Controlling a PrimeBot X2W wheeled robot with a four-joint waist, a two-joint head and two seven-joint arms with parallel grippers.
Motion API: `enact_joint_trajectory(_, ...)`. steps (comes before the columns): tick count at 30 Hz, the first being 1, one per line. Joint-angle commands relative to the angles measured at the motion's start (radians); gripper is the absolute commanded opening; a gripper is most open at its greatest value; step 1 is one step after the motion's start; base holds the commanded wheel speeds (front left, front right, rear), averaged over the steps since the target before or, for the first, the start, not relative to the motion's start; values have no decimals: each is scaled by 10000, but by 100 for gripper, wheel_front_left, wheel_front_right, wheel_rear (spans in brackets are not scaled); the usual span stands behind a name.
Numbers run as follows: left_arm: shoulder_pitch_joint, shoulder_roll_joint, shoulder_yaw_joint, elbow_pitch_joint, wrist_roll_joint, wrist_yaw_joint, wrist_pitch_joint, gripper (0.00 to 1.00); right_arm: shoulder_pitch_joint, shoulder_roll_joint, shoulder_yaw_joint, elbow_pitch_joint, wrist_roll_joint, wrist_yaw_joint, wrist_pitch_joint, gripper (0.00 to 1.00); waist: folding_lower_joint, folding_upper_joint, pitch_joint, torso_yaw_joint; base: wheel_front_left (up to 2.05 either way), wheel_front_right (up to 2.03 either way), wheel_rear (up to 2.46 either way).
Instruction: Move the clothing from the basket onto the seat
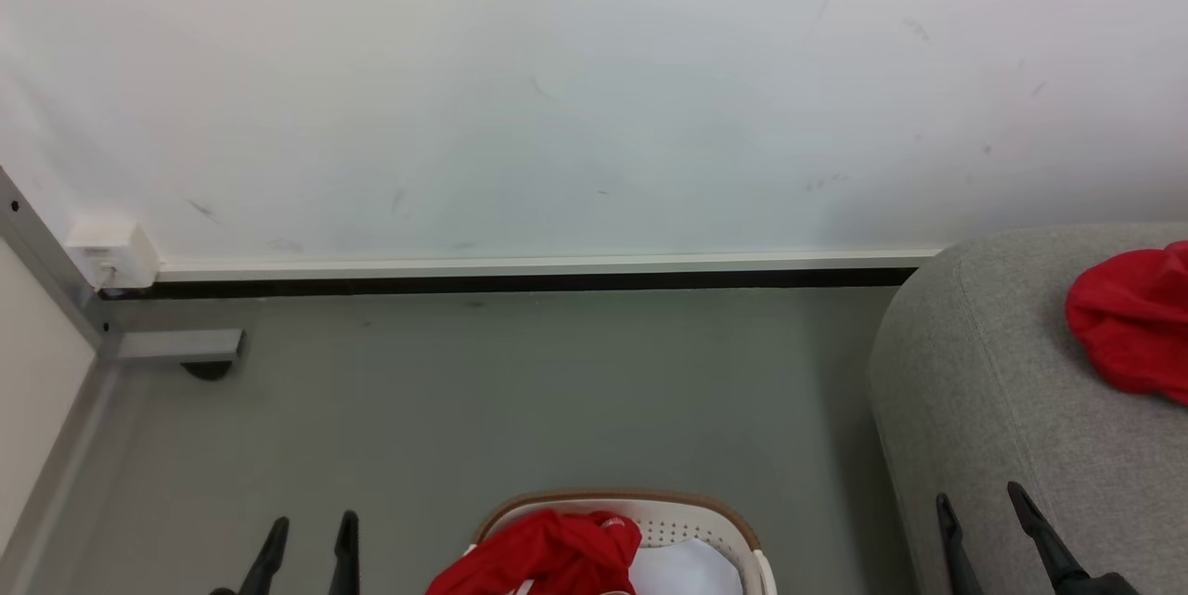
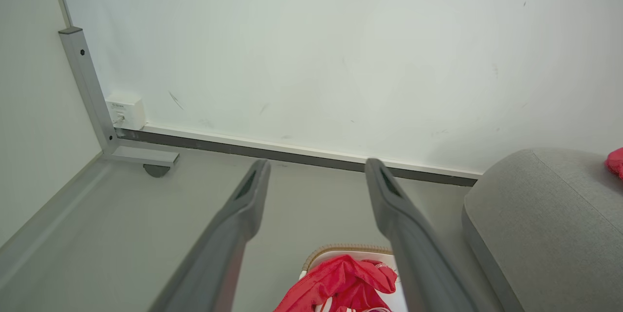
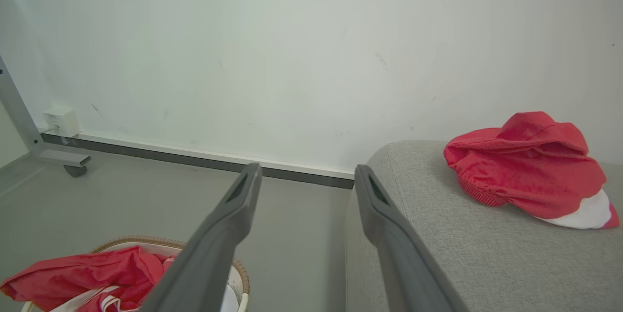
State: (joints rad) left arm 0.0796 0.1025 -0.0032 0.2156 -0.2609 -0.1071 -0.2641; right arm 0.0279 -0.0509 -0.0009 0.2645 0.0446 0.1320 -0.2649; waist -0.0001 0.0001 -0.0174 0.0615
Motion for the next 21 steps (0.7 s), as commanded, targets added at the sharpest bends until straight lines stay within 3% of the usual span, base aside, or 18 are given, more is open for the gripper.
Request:
enact_joint_trajectory(1, -134, -58, 52, 39, 159, -69, -5, 100, -70, 0, 44, -12, 28, -25, 9, 100, 1, -1, 35, -25, 0, 0, 0)
enact_joint_trajectory(10, -690, -11, -369, 84, 525, -220, -5, 100, -361, -1, 124, -222, -41, -25, 9, 100, 1, -1, 325, -379, 0, 0, 0)
enact_joint_trajectory(14, -1329, 129, -1054, 359, 684, -227, 39, 100, -637, -2, 184, -428, -88, -25, 9, 100, 1, -1, 702, -664, 0, 0, 0)
enact_joint_trajectory(21, -2534, 465, -2378, 1033, 723, -230, 1110, 100, -1013, 0, 261, -856, 31, -25, 9, 100, 1, -1, 1399, -1300, 0, 0, 0)
